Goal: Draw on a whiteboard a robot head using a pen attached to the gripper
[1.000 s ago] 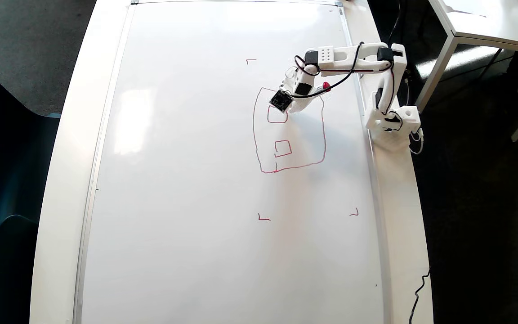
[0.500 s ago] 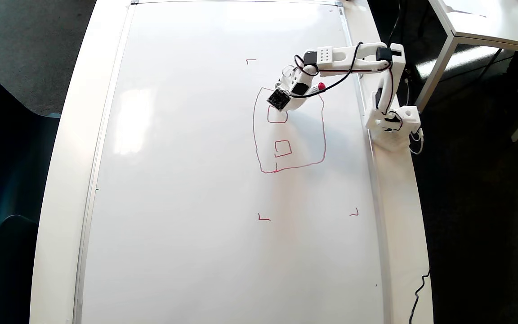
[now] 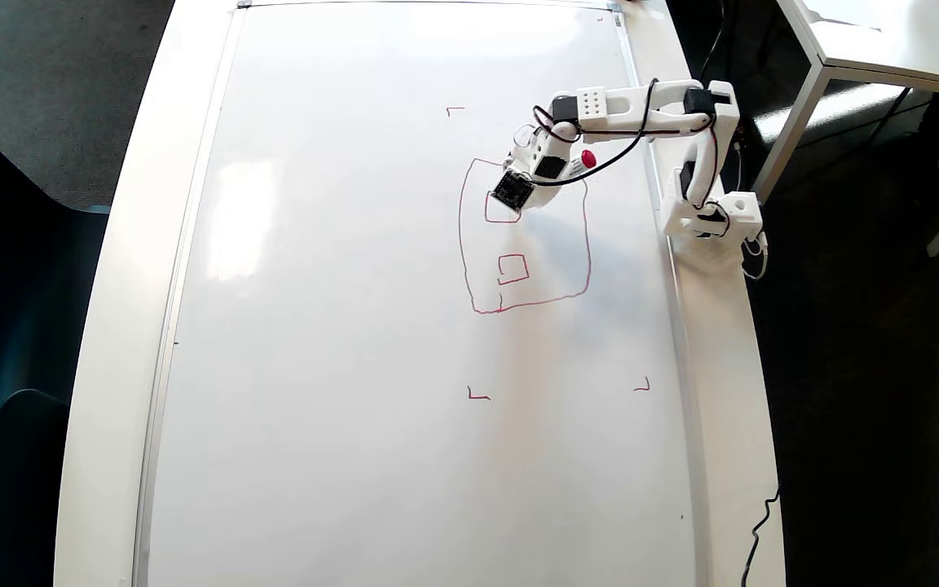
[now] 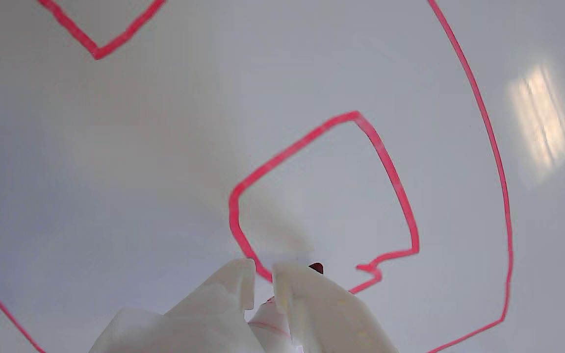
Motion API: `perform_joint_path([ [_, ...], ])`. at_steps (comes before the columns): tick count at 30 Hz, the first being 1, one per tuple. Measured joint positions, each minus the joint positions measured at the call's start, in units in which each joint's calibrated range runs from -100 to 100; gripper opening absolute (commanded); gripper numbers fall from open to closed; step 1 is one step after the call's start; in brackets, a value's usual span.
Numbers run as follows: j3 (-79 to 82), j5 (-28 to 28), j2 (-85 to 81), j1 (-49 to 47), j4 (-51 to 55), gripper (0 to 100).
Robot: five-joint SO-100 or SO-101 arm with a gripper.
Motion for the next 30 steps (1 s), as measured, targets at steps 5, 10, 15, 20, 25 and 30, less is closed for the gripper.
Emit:
perform_joint_path([
  [5,0.1,0.0,-4.2,-2.1,4.3,1],
  [10,0.5,0.0,-6.9,-2.1,7.9,1],
  [15,3.9,-1.0,-9.5,-4.2,8.8,1],
  [20,7.2,-3.2,-10.1,-8.0,10.1,1],
  [25,7.5,-4.2,-10.1,-12.0,10.3,1],
  [30,7.5,-4.2,-10.1,-13.6,10.1,1],
])
